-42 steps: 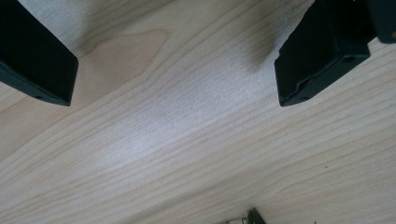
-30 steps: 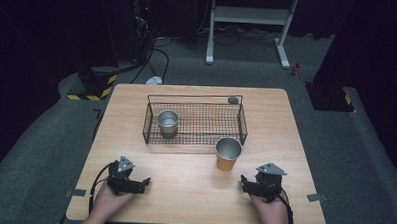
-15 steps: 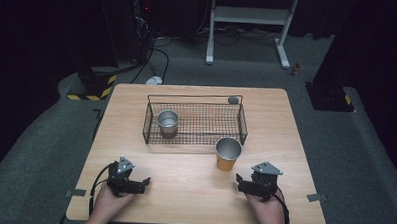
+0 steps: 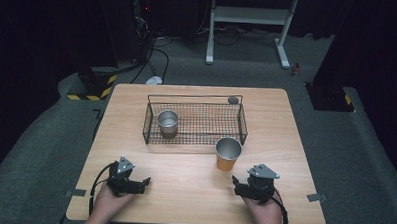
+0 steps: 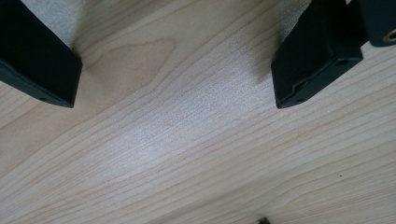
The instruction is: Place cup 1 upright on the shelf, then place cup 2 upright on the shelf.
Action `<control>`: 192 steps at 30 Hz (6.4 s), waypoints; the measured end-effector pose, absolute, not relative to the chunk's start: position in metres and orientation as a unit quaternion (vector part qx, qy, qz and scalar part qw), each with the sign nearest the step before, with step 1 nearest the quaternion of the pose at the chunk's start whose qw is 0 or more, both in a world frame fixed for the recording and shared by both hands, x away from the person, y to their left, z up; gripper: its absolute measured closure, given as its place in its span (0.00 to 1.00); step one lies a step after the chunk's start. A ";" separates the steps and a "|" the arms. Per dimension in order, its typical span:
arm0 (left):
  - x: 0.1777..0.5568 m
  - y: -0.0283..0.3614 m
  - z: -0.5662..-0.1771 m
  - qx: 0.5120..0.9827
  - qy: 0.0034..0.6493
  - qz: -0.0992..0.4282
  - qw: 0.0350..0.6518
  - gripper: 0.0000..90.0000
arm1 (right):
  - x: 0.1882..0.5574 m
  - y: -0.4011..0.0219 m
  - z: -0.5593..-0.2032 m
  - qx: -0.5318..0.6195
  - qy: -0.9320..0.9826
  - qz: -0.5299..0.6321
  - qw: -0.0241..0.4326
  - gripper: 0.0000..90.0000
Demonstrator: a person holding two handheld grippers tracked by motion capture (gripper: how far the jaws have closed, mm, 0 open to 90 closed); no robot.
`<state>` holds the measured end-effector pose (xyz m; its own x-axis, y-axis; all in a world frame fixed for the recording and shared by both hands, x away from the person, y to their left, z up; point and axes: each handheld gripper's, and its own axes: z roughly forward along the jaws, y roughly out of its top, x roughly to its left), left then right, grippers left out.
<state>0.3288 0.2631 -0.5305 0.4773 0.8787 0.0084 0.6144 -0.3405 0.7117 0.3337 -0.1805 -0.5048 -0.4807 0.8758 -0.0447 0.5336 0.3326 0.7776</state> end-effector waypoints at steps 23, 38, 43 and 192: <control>0.329 0.263 -0.530 0.793 0.472 0.199 0.330 0.02 | 0.322 -0.168 -0.488 0.421 0.772 0.408 0.245 0.13; 0.329 0.263 -0.530 0.793 0.472 0.201 0.329 0.02 | 0.320 -0.160 -0.480 0.416 0.764 0.424 0.250 0.12; 0.329 0.263 -0.530 0.794 0.472 0.201 0.327 0.02 | 0.322 -0.159 -0.477 0.419 0.757 0.433 0.253 0.11; 0.327 0.262 -0.531 0.793 0.472 0.202 0.329 0.01 | 0.421 -0.111 -0.406 0.430 0.707 0.486 0.280 0.16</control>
